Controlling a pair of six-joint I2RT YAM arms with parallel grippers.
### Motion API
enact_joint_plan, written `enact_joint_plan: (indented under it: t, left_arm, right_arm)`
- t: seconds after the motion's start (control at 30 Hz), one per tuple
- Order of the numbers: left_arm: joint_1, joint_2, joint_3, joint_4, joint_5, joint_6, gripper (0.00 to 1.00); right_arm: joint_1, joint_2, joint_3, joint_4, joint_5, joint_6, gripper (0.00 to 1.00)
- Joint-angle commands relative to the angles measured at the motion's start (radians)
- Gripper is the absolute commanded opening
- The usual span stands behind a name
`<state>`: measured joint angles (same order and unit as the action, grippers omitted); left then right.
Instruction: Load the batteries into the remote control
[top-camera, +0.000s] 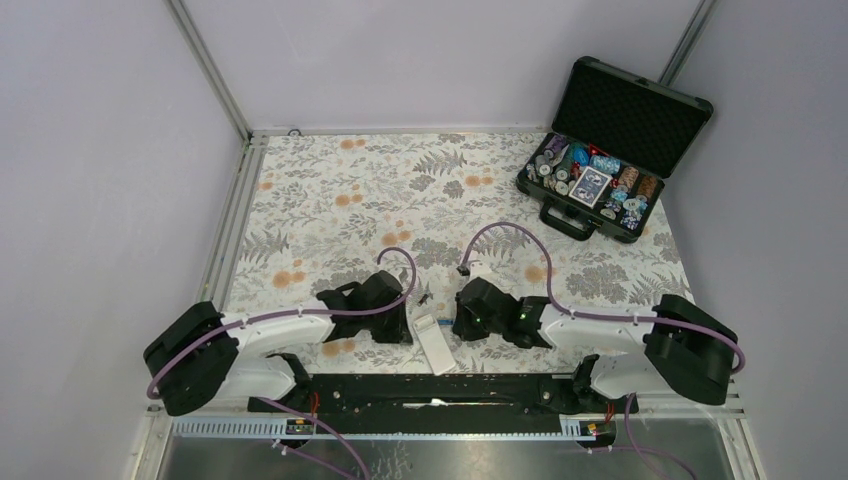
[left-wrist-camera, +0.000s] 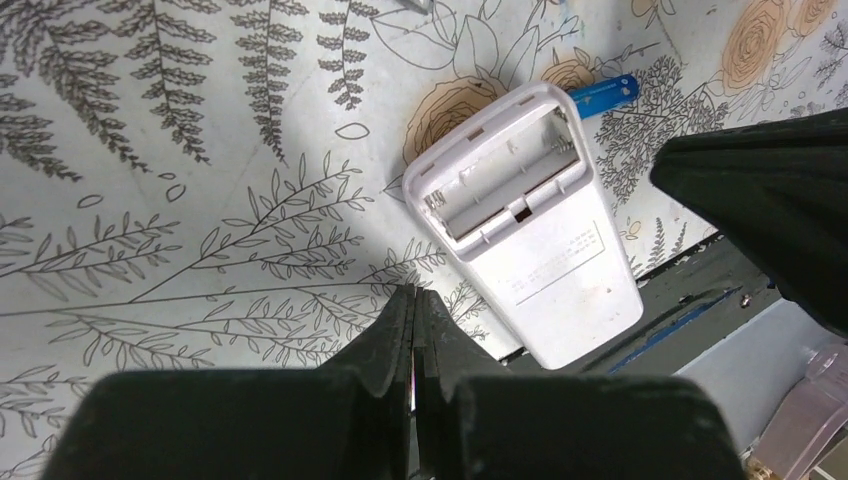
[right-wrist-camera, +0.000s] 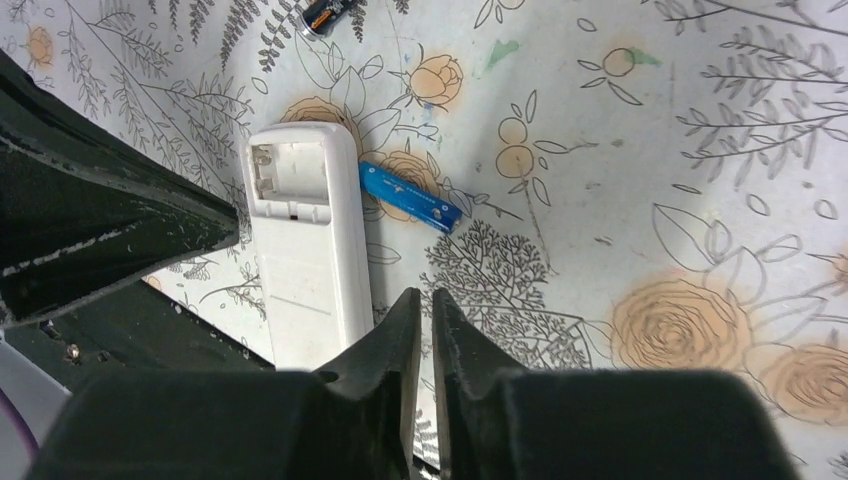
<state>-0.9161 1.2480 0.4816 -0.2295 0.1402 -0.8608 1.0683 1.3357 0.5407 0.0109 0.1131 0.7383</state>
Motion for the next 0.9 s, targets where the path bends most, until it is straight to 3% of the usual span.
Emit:
enact_joint_plan:
  t: [0.0, 0.27, 0.57, 0.87]
  left_arm:
    - [-0.004, -0.057, -0.010, -0.022, -0.044, 0.016, 0.00]
    - [-0.003, -0.074, -0.009, -0.039, -0.058, 0.020, 0.05]
    - [-0.003, -0.055, -0.018, -0.024, -0.054, 0.019, 0.09]
    - [-0.003, -0.061, -0.029, -0.020, -0.048, 0.014, 0.12]
  right_arm:
    - [-0.005, -0.087, 0.029, -0.095, 0.066, -0.053, 0.19]
    - [-0.015, -0.098, 0.092, -0.156, 0.075, -0.207, 0.41]
    - [-0.037, 0.050, 0.195, -0.155, -0.021, -0.365, 0.50]
    - [-0.044, 0.144, 0.242, -0.155, -0.078, -0.472, 0.52]
